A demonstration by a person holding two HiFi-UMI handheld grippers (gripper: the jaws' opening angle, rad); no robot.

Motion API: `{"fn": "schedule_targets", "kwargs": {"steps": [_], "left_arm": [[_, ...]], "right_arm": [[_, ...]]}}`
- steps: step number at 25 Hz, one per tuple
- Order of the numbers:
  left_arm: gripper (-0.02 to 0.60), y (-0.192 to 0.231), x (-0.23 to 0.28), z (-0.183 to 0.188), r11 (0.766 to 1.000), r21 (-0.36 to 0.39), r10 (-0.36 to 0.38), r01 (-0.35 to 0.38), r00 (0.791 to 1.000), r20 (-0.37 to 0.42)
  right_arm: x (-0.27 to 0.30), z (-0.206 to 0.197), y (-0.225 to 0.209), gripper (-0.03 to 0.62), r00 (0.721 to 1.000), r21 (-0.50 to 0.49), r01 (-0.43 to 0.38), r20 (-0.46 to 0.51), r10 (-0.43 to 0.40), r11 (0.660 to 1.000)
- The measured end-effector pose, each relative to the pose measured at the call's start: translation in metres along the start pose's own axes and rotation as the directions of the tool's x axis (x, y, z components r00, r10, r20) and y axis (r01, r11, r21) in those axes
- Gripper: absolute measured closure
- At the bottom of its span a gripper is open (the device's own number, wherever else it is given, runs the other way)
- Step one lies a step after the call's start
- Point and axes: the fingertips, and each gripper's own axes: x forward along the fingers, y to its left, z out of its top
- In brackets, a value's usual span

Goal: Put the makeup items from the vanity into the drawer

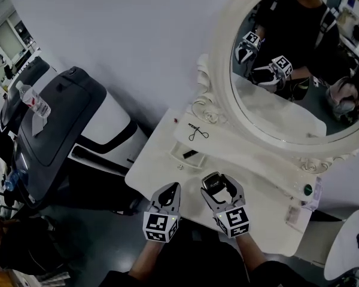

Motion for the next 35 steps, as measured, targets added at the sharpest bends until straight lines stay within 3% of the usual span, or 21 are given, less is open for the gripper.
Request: {"fn": "schedule_targets", "kwargs": {"steps": [12, 22, 35], "left_arm": [[0.568, 0.061, 0.029, 0.004, 0.995, -0.020, -0.101, 0.100, 0.995, -0.022], [0.568, 0.066, 0.042, 0.002, 0.996, -0.041, -0.075, 0.073, 0.997, -0.030], [0.568, 0.073, 0.069, -0.005, 0.998, -0.054, -0.043, 0.041, 0.998, -0.038]], "right_arm": [[0.070, 0.012, 0.004, 0.272, 0.994, -0.043, 0.094, -0.051, -0.097, 0.995], [0.085, 0.013, -0.002, 0.272, 0.995, -0.076, 0.060, -0.079, -0.066, 0.995], [0.134, 0.006, -0.018, 0.272, 0.995, -0.217, -0.001, -0.099, -0.021, 0.976]]}}
